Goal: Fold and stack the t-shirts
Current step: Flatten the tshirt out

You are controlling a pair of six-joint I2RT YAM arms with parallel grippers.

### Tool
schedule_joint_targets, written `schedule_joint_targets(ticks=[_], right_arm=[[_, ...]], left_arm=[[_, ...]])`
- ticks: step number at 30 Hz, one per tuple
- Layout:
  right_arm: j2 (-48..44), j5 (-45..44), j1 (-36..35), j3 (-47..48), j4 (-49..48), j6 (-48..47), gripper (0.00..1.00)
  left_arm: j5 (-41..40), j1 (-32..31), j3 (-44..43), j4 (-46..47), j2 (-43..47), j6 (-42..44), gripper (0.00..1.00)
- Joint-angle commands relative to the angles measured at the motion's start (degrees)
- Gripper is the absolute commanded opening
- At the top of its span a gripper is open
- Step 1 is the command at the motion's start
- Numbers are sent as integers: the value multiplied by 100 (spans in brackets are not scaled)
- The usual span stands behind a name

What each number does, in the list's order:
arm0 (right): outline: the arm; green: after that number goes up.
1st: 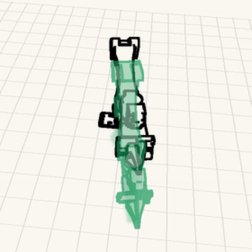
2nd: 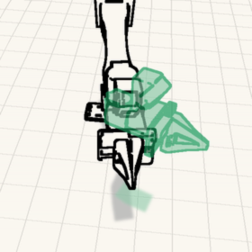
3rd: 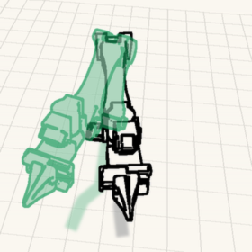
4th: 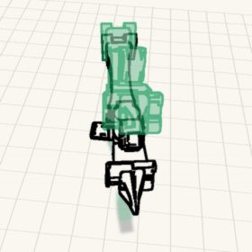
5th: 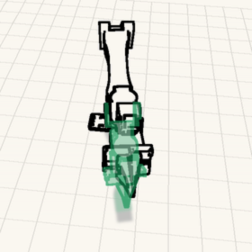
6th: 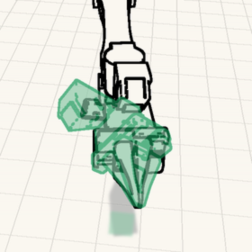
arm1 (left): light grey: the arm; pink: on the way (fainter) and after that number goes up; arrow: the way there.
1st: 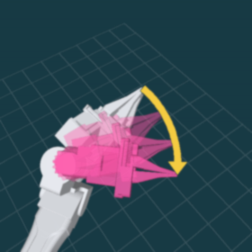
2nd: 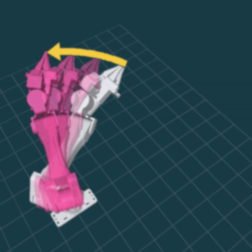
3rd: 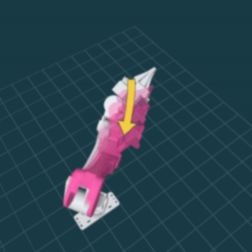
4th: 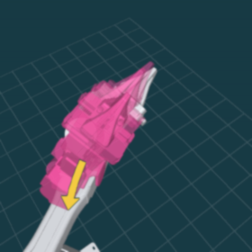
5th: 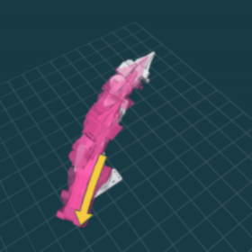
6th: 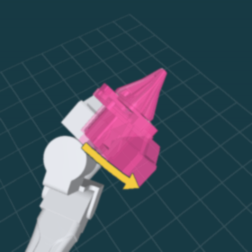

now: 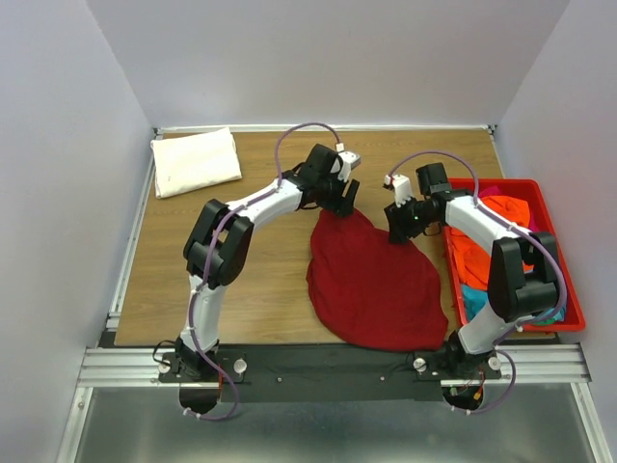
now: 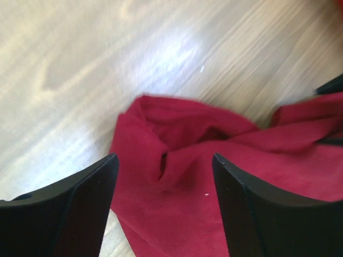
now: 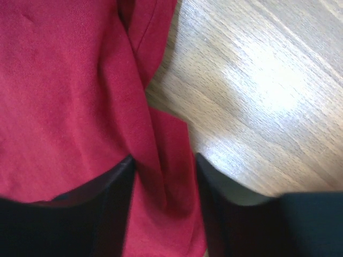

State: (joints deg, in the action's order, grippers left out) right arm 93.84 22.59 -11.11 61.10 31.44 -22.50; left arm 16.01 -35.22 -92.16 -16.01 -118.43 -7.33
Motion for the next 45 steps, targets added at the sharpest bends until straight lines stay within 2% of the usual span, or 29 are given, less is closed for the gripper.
schedule_joint_targets(ticks=[1, 2, 3, 4, 5, 6, 8, 11, 14, 16, 17, 18, 22, 24, 26, 28, 29, 32, 33, 34, 35, 36, 37, 38, 40, 41, 42, 44, 45], right_arm=[[-85, 52, 48, -46, 64, 53, 48], [-94, 44, 39, -46, 64, 70, 42], [-86, 61, 48, -37, 64, 88, 28], [-85, 70, 48, -28, 73, 88, 22], [-103, 79, 48, -11, 90, 97, 14], [-120, 114, 48, 7, 90, 88, 1], [-129, 132, 39, 68, 125, 88, 1], [-25, 202, 48, 603, 361, -8, 1], [160, 263, 48, 1753, 704, -61, 1], [309, 351, 48, 3087, 1055, -88, 1], [406, 404, 39, 3562, 1196, -88, 1], [598, 500, 39, 4672, 1433, -79, 1], [934, 782, 48, 6978, 1690, -9, 1], [856, 930, 48, 7397, 1664, -44, 1], [426, 993, 30, 7417, 1585, -96, 1], [-282, 1063, 48, 6787, 1523, -254, 1], [-601, 1124, 39, 5809, 1445, -437, 1], [-1611, 1501, 39, 3995, 1155, -833, 1], [-2259, 1703, 39, 2892, 1145, -1148, 1], [-2535, 1827, 39, 2290, 1162, -1282, 1], [-2999, 1967, 48, 1840, 1354, -1614, 1], [-3160, 2012, 48, 1452, 1521, -1756, 1], [-3318, 2021, 48, 648, 1627, -1827, 1], [-3494, 2030, 39, 309, 1837, -1976, 3], [-3925, 1864, 48, -315, 1962, -2223, 30], [-4031, 1759, 39, -727, 2093, -2302, 43], [-4101, 1592, 48, -862, 2129, -2355, 63], [-4225, 1468, 48, -1047, 2112, -2338, 66], [-4208, 1433, 48, -1056, 2068, -2286, 66]], left_arm=[[-203, -116, -92, -666, -250, 215, 73], [-256, -125, -92, -675, -259, 215, 70], [-256, -125, -109, -693, -277, 215, 65], [-248, -134, -135, -719, -320, 232, 59], [-221, -125, -188, -754, -330, 232, 39], [-212, -125, -223, -781, -321, 224, 26], [-265, -125, -285, -790, -260, 206, 0], [-519, -108, -678, -860, 21, 232, 0], [-651, -3, -1415, -1123, 320, 337, 0], [-678, 112, -2152, -1351, 539, 373, 0], [-678, 173, -2157, -1430, 610, 399, 0], [-652, 304, -2723, -1579, 759, 417, 0], [-529, 455, -4176, -1791, 1215, 583, 0], [-354, 455, -4495, -1678, 1802, 601, 0], [-204, 446, -4119, -1169, 2383, 645, 0], [-46, 437, -3189, -652, 3253, 689, 0], [59, 429, -2463, -527, 3526, 698, 0], [410, 420, -1379, -307, 4414, 628, 0], [716, 420, -531, -219, 4825, 480, 0], [911, 394, -53, -140, 5030, 348, 0], [1182, 332, 1040, -26, 5258, -1, 0], [1342, 280, 1634, 114, 5478, -222, 0], [1474, 262, 2214, 429, 5924, -451, 0], [1588, 201, 3386, 597, 6154, -714, 2], [1686, 86, 4412, 809, 6925, -1435, 20], [1660, 60, 4852, 984, 7243, -1707, 48], [1608, 25, 5500, 1003, 7595, -1928, 61], [1276, 15, 5848, 759, 8658, -2384, 78], [1116, 24, 5841, 627, 8966, -2474, 81]])
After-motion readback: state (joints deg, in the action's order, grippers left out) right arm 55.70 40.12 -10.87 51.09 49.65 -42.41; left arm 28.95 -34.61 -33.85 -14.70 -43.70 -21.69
